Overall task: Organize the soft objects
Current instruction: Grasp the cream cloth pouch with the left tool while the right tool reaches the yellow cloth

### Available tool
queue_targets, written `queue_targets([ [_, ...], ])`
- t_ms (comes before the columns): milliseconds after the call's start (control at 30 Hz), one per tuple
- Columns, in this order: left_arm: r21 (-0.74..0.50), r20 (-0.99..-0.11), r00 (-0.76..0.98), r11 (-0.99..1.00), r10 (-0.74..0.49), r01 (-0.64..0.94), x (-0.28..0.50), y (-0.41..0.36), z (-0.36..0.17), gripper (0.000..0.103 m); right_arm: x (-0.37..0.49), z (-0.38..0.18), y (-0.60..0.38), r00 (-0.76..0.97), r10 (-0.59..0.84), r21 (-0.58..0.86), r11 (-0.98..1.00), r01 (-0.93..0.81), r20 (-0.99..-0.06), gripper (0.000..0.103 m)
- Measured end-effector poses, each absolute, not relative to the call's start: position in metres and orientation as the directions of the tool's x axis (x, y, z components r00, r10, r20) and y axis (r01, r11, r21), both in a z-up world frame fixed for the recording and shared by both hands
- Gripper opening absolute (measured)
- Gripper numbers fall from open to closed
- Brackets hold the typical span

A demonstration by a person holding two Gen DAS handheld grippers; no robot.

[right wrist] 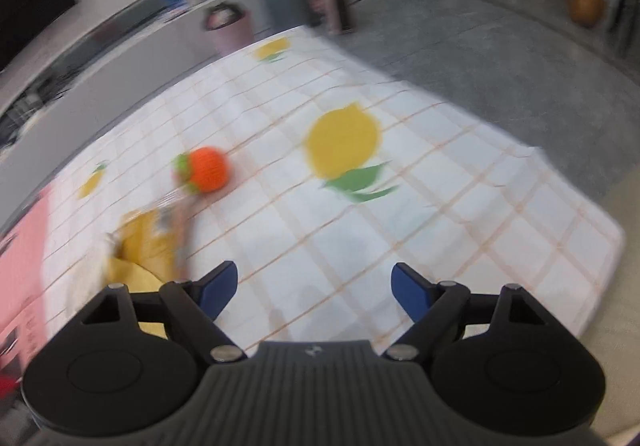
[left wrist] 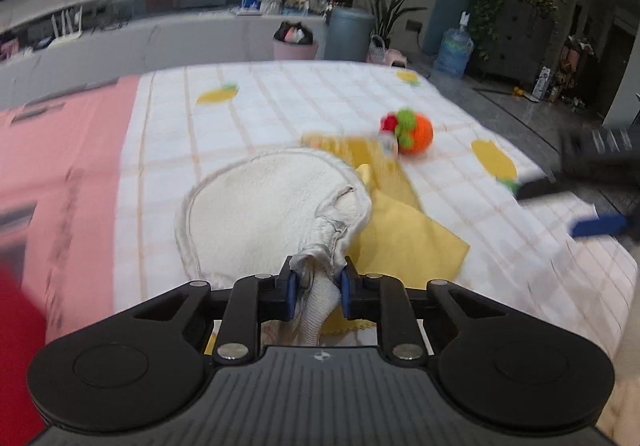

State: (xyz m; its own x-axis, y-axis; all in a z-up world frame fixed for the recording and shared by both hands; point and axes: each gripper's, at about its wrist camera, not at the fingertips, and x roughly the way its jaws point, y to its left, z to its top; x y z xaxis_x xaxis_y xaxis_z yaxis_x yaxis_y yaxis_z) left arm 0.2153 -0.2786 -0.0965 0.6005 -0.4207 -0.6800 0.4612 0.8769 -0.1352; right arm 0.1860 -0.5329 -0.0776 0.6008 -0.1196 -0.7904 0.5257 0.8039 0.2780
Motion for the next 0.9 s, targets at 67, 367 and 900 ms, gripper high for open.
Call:
queue_targets([
  [67, -0.098, -0.682, 0.607, 0.874, -0.408, 0.477, 0.196, -0.271, -0.095, 0.023, 0.190, -0.077, -0.528, 0.629, -0.038, 0.342, 0.812, 0.473, -0.777, 0.083],
  [367, -0.015, -0.667, 0.624, 0.845, -0.407, 0.535, 0.151, -0.253, -0.086, 0.073, 0.209, -0.086, -0.479, 0.552, 0.186, 0.351, 0.913, 0.209, -0.813, 0.083],
  [900, -0.092, -0.609, 0.727, 0.939, -0.317, 0.332, 0.160, -0.217, -0.079, 0.027, 0.212, -0.095, -0.471, 0.497, 0.167, 0.298, 0.934, 0.197, -0.851, 0.087],
])
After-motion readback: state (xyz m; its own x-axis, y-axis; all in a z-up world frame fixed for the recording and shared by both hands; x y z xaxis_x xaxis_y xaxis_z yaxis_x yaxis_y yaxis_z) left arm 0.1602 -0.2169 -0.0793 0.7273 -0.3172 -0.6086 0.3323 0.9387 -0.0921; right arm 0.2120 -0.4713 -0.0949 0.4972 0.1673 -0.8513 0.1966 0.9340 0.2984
